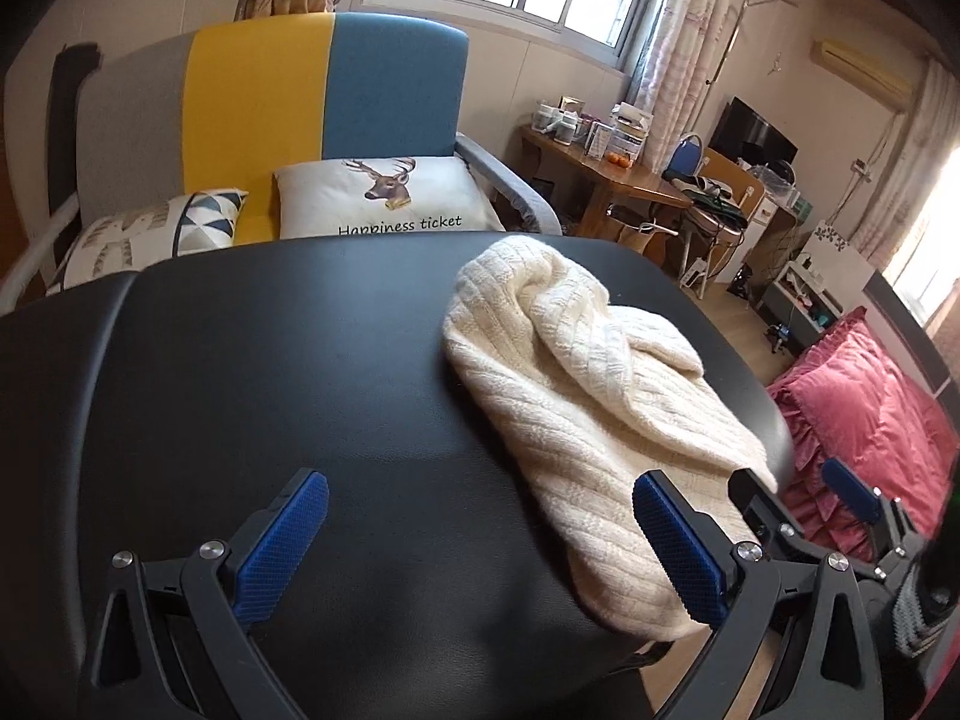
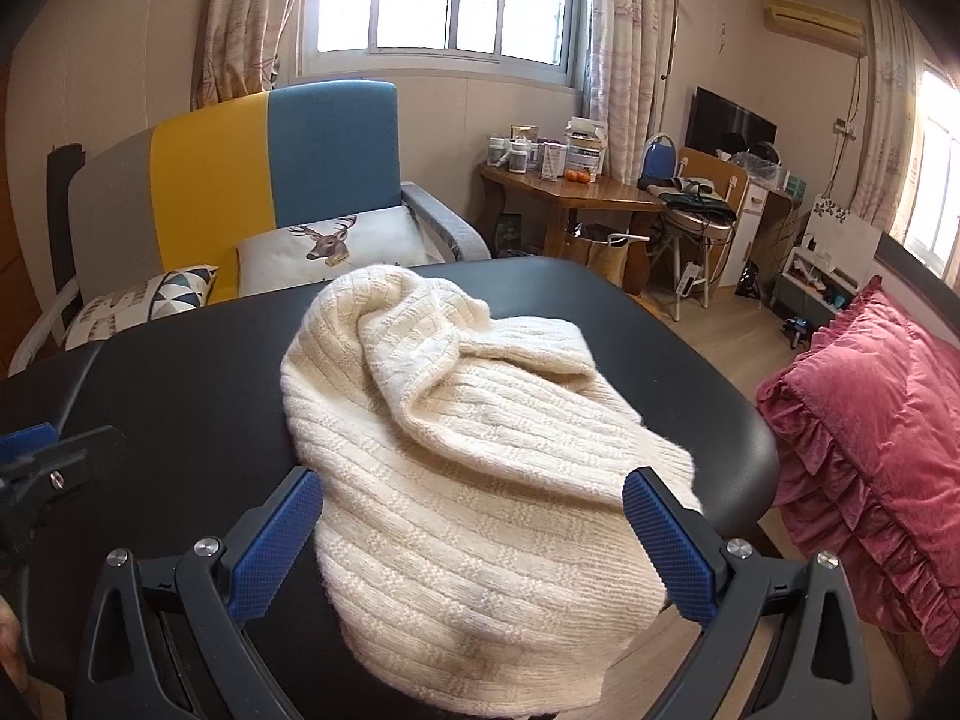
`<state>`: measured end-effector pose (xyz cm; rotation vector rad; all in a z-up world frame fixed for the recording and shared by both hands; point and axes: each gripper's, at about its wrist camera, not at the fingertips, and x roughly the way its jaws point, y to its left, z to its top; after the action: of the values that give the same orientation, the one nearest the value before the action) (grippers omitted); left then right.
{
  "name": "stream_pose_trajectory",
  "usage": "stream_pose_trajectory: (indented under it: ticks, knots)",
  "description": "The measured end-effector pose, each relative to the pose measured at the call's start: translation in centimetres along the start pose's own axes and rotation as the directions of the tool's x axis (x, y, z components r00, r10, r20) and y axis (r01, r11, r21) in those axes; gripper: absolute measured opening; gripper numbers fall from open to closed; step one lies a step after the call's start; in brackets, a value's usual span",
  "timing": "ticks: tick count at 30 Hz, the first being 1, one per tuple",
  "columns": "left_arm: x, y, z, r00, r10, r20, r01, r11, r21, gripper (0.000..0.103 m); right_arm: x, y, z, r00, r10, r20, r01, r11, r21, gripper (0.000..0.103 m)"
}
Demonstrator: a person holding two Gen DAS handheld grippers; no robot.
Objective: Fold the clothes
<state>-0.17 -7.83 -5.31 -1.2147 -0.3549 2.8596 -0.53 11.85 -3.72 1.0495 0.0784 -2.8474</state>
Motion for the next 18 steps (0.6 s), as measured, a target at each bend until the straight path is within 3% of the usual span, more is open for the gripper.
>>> stream_pose_trajectory:
  ticks: [4, 7, 8, 11, 14, 18]
  knots:
    - [-0.2, 0.2, -0.3, 1.000, 0.020, 0.013, -0.021, 1.000, 0.015, 0.103, 0.5, -0.1, -0.1, 0.996, 0.083, -0.031, -0.082, 0.996, 0.034, 0.102]
    - [0.3, 1.2, -0.4, 1.000, -0.001, -0.016, 0.000, 1.000, -0.031, 0.103, 1.2, -0.9, -0.4, 0.977, 0.200, -0.071, -0.192, 0.976, 0.105, 0.102]
    - [0.6, 1.6, -0.4, 0.999, -0.018, -0.036, 0.016, 0.998, -0.053, 0.103, 1.5, -1.3, -0.5, 0.965, 0.247, -0.089, -0.234, 0.963, 0.135, 0.102]
    - [2.0, 2.9, -0.3, 0.990, -0.103, -0.093, 0.091, 0.988, -0.128, 0.103, 2.4, -3.2, -0.9, 0.894, 0.437, -0.103, -0.397, 0.877, 0.272, 0.102]
    - [3.3, 3.9, 0.0, 0.974, -0.195, -0.119, 0.169, 0.965, -0.198, 0.103, 2.6, -3.5, -0.4, 0.903, 0.413, -0.117, -0.383, 0.899, 0.213, 0.102]
    - [5.1, 5.1, 0.5, 0.938, -0.317, -0.143, 0.266, 0.918, -0.293, 0.103, 2.9, -3.8, 0.3, 0.923, 0.359, -0.135, -0.346, 0.932, 0.112, 0.102]
